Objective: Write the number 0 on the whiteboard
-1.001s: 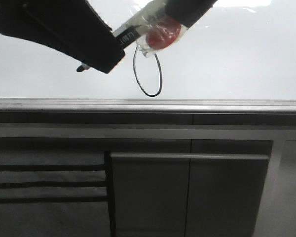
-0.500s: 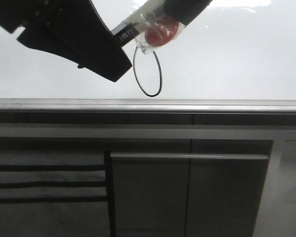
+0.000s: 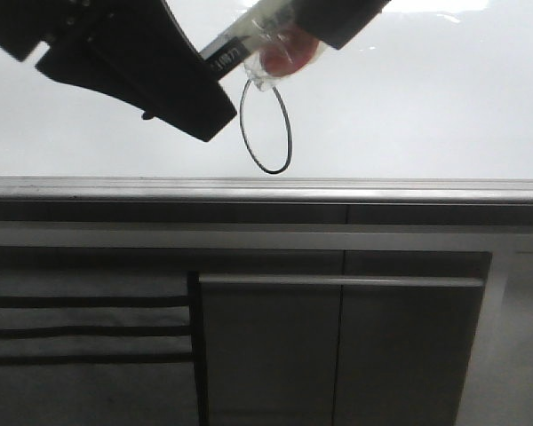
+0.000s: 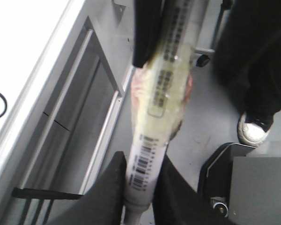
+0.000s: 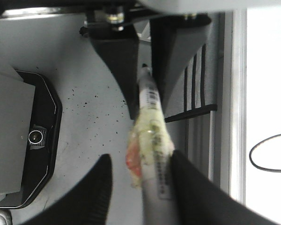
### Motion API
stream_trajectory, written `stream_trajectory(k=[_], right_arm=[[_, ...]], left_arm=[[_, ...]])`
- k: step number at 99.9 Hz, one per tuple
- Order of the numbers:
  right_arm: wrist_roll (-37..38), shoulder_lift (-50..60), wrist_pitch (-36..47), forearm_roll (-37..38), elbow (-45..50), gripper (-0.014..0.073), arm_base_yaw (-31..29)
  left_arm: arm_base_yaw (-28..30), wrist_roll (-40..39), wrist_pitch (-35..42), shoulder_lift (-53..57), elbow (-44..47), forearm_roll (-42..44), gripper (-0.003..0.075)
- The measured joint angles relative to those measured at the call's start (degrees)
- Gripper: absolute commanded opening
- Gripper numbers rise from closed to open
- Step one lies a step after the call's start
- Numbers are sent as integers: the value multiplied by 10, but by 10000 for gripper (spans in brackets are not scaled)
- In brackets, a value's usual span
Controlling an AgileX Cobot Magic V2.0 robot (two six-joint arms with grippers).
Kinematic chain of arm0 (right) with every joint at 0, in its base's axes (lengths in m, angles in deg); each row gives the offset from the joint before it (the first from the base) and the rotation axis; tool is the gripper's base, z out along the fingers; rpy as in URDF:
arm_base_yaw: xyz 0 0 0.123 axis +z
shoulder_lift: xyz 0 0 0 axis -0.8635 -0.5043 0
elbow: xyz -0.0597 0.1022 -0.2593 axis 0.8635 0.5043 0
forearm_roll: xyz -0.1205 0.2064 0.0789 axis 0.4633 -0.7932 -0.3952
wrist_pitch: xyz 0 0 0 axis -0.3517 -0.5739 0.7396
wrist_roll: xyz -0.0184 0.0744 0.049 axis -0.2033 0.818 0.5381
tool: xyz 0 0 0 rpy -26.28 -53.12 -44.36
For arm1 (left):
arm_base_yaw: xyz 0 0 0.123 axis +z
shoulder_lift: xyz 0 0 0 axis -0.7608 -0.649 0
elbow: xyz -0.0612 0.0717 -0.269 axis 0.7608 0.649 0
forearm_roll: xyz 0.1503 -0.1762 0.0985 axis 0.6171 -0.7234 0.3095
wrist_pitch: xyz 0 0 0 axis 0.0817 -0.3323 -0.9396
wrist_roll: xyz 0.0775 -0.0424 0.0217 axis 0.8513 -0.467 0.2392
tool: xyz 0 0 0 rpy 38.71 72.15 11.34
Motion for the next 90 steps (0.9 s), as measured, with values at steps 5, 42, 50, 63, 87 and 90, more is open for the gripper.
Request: stream_trajectory(k=[5, 42, 50, 63, 87, 90], right_arm=[[4, 4, 0, -1, 0, 334, -8], [155, 153, -10, 35, -38, 332, -190], [171, 181, -15, 35, -29, 332, -219], [179, 216, -25, 36, 2, 332, -230], [181, 236, -29, 36, 54, 332, -230], [181, 237, -29, 36, 58, 332, -230]], left_arm=[[0, 0, 11, 0, 0, 0, 41], [107, -34, 192, -45, 1, -18, 41], [140, -44, 244, -73, 1, -57, 41], [183, -50, 330, -122, 1, -147, 42], [214, -54, 348, -159, -20, -207, 104], [215, -54, 344, -160, -21, -208, 129]])
